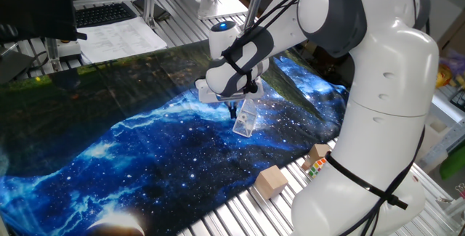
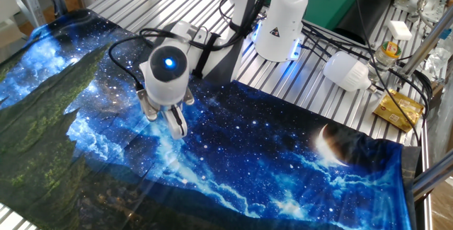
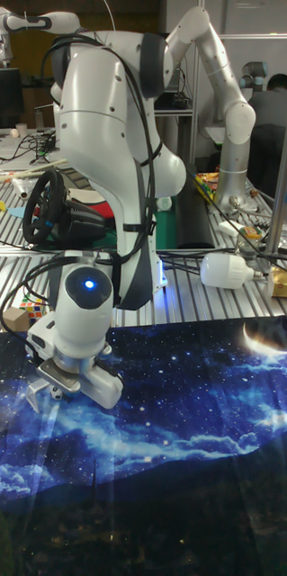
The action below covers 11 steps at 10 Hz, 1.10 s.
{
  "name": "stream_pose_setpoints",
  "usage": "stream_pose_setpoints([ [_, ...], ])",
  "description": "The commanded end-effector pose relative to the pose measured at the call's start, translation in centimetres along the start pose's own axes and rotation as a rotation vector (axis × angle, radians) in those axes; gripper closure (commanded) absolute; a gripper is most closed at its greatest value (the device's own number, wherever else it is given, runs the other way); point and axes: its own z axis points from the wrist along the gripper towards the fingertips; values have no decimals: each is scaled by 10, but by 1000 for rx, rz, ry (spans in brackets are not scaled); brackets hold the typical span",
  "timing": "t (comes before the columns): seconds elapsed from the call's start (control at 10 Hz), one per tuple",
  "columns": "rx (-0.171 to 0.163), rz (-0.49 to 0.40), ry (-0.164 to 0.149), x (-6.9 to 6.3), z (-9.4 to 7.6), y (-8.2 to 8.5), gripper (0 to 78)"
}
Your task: Push the soccer ball into the goal
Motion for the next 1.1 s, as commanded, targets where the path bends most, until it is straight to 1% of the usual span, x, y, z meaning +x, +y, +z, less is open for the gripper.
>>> stream_pose_setpoints([
  [0.1,-59,-20,-4,1,-13,1,776],
  [0.2,-80,-20,-6,2,-18,3,776],
  [0.3,-80,-20,-6,2,-18,3,776],
  [0.4,-120,-39,-13,4,-24,7,776],
  [0.5,-188,-59,-12,9,-31,10,776],
  [0.7,-232,-86,-24,14,-37,12,776],
  [0.8,-279,-103,-28,17,-41,15,776],
  [0.9,-282,-105,-29,17,-41,15,776],
  [1.0,-307,-117,-43,22,-43,22,776],
  [1.1,-325,-121,-42,25,-43,28,776],
])
